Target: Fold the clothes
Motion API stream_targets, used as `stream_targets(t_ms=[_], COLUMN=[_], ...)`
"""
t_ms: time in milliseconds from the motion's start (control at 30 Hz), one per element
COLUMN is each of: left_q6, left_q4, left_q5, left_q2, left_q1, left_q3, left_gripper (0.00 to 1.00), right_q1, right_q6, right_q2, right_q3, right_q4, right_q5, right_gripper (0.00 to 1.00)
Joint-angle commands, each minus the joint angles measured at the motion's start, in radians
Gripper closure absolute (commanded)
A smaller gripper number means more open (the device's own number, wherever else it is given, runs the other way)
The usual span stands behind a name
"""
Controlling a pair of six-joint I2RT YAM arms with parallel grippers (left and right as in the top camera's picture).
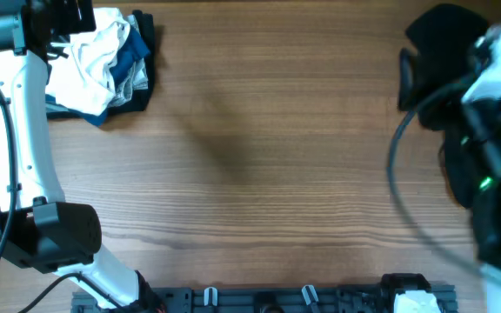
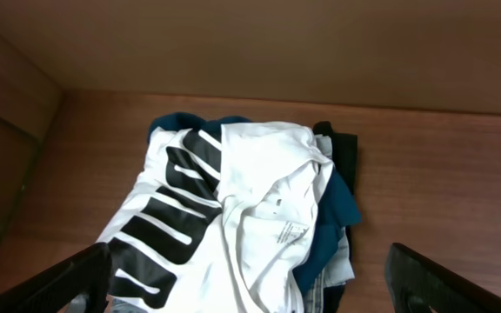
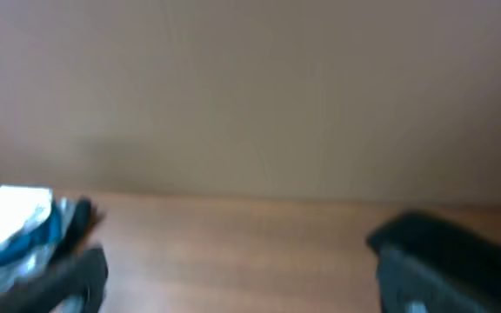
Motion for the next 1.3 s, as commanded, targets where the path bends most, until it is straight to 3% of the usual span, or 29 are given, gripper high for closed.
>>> stream_targets(t_ms=[0,67,167,433,667,1267], left_q6=[-0.009,-0.009,-0.009,-0.009,-0.009,-0.009], left_q4=[0.000,0.000,0.000,0.000,0.000,0.000], left_q5=[-0.006,-0.006,-0.006,-0.006,-0.006,-0.006], left_q2=[0.005,0.005,0.005,0.005,0.005,0.005], left_q1=[0.004,0.004,0.004,0.004,0.004,0.004], left_q3=[-0.003,-0.003,-0.003,-0.003,-0.003,-0.003], left_gripper=[0.00,0.00,0.00,0.00,0.00,0.00], right_q1=[0.016,0.018,0.023,0.031,0.031,0.031], right_q6=[-0.002,-0.003,-0.004,-0.013,-0.013,-0.011], right_q2=[-0.189,-0.306,-0.484,-0.854,-0.916,-0.909], right_q3=[-0.323,-0.533,-0.784,-1.125,-1.233,-1.234], right_q4=[0.235,0.385,0.467,0.496,0.494,0.494], right_q5=[0.035,0.004,-0.009,-0.016,-0.036,-0.052], right_gripper=[0.00,0.00,0.00,0.00,0.00,0.00])
